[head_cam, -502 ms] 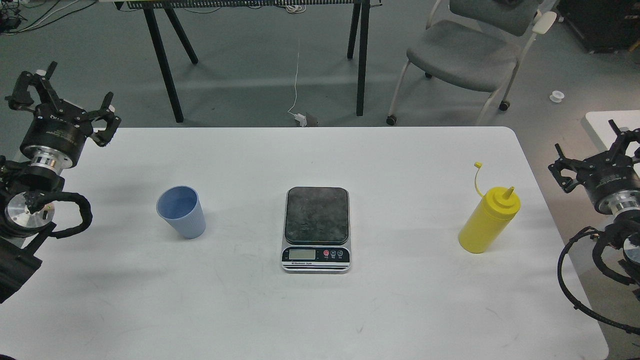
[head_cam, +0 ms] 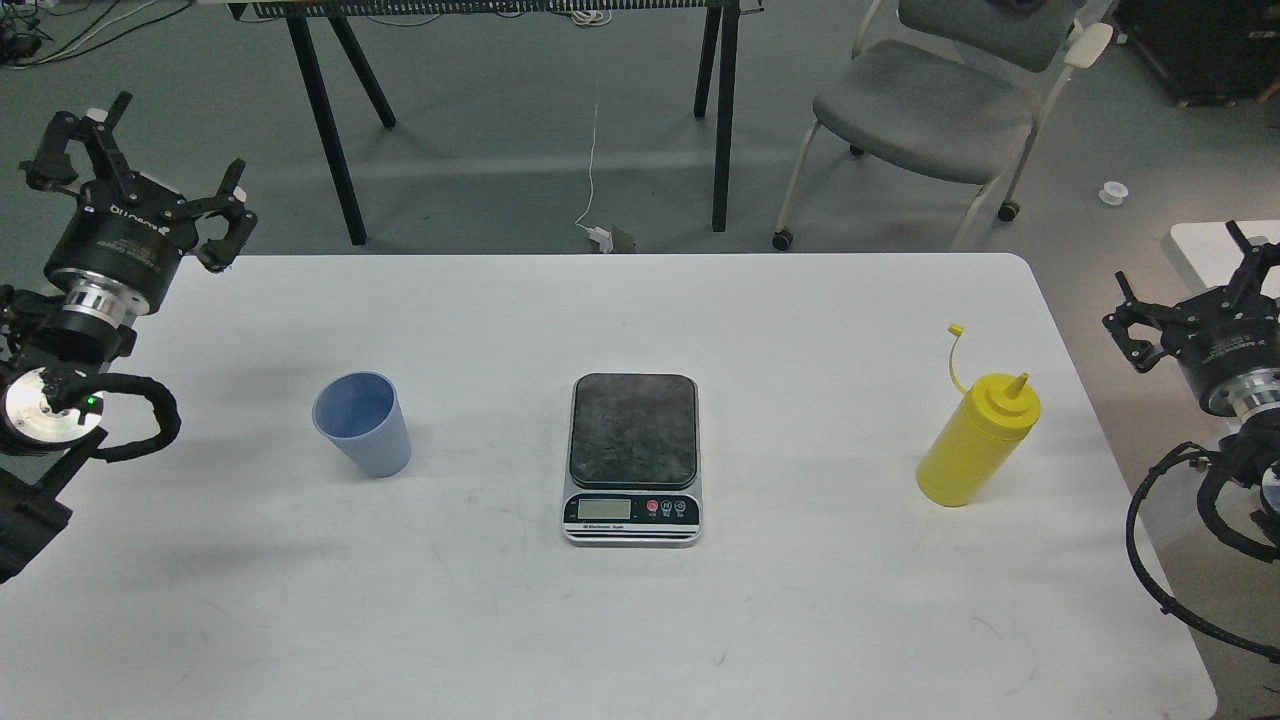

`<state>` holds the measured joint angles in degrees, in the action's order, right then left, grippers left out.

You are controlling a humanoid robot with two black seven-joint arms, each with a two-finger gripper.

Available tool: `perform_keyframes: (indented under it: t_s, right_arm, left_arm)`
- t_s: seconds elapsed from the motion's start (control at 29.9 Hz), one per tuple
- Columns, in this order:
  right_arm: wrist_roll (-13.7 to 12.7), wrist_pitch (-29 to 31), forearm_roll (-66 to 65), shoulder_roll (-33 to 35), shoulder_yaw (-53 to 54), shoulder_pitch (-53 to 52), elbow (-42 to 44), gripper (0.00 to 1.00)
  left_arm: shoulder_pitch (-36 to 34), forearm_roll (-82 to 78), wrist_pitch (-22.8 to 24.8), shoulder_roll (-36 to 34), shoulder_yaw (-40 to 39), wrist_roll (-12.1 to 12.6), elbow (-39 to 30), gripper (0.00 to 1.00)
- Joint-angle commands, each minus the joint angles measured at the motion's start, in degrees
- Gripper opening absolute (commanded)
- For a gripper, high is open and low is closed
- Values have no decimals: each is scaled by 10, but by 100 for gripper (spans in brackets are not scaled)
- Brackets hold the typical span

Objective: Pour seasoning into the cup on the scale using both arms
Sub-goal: 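Move the left gripper toward the blue cup, then close the left gripper around the blue cup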

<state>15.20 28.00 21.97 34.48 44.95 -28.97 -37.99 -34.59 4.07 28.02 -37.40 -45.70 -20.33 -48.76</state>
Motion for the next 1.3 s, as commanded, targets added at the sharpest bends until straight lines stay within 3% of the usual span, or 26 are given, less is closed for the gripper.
perform_keyframes:
  t_s: [0.0, 0.13, 0.33, 0.47, 0.84, 0.97, 1.07, 1.27]
  right_arm:
    - [0, 0, 0, 15, 2, 1, -16, 100]
    - [0, 0, 1, 24, 5, 2, -21, 100]
    - [1, 0, 1, 25, 5, 10, -22, 100]
    - [2, 0, 3, 25, 7, 22, -27, 100]
    - [4, 0, 4, 25, 25, 48, -36, 100]
    - [4, 0, 4, 25, 37, 61, -37, 100]
    - [4, 0, 4, 25, 42, 66, -39, 100]
    - [4, 0, 4, 28, 47, 68, -46, 100]
  left_arm:
    - [-1, -100, -8, -31, -1, -1, -66, 99]
    - [0, -201, -37, -64, 0, -1, -138, 99]
    - [4, -400, -125, -109, 1, 1, -265, 99]
    - [5, -512, -145, -109, 6, 7, -291, 99]
    - [10, -942, -157, -129, 92, 5, -279, 95]
    - [10, -1081, -196, -129, 130, 5, -202, 93]
    - [9, -1115, -223, -123, 163, 3, -148, 92]
    - [9, -1112, -275, -114, 228, -1, -105, 88]
